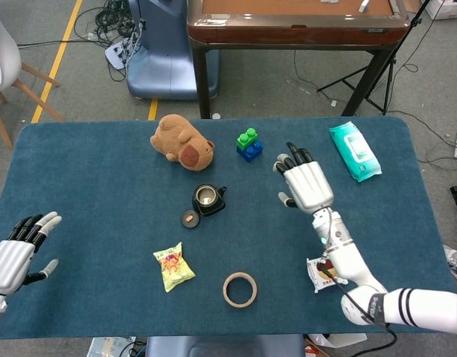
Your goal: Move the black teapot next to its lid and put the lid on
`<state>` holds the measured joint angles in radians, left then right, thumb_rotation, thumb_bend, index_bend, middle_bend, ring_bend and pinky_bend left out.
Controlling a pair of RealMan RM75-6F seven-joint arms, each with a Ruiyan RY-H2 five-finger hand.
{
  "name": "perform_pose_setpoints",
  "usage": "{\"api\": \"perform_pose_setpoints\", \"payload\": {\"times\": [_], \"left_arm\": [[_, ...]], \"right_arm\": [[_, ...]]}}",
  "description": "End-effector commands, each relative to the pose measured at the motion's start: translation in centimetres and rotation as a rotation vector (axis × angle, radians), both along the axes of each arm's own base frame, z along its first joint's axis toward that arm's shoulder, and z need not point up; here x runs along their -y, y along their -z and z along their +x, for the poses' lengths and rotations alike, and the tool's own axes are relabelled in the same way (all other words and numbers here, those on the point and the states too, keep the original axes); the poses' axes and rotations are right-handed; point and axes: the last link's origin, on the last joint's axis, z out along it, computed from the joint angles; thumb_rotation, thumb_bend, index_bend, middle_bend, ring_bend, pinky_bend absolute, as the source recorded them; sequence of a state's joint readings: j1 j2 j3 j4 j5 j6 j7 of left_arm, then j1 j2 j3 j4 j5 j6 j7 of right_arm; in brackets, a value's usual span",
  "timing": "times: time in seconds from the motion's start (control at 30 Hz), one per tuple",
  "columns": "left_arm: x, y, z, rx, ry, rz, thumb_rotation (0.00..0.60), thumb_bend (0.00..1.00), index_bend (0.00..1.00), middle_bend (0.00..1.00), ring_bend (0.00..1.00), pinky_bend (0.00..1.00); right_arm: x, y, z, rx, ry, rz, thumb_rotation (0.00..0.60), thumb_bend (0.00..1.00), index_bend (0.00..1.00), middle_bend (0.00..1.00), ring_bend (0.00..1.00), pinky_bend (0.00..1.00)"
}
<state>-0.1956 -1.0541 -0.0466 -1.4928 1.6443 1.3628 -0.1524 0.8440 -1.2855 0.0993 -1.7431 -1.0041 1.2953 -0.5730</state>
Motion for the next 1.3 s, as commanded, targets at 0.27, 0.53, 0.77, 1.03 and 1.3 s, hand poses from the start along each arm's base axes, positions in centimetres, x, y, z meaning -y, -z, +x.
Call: {"api": "perform_pose_setpoints", "payload": {"times": [0.27,0.53,0.77,1.03,1.3], "left_arm": [[-6.8,1.9,3.6,-0.031,0.085,-0.156,0.600,0.24,0.20,0.12,0.12,0.06],[-11.0,4.9,6.0,-0.084,0.053,-0.209,0.600,0.22,0.24,0.14,0.13,0.07],[-13.3,7.4,8.0,-0.138,0.056,-0.305,0.600,0.21,0.27,0.15,0.14,0.07],[-14.3,10.1,10.0,-0.220,0.120,-0.348,0.600,0.21,0.22,0.17,0.12,0.07],[-15.5,13.1,11.4,-0.260,0.107,-0.300,0.600,0.21,0.23,0.17,0.12,0.07]], "right_arm": [[-3.9,-6.0,-4.8,0.026,0.052,-0.118,0.600,0.20,0.36,0.26,0.07,0.16],[-5.8,-8.0,-6.8,0.036,0.089,-0.165,0.600,0.20,0.36,0.26,0.07,0.16],[-6.4,-8.6,-7.8,0.040,0.105,-0.173,0.600,0.20,0.36,0.26,0.07,0.16],[-6.4,-8.6,-8.3,0.043,0.117,-0.170,0.600,0.20,0.36,0.26,0.07,0.16],[-6.6,-8.8,-8.8,0.043,0.123,-0.176,0.600,0.20,0.36,0.26,0.07,0.16]]}}
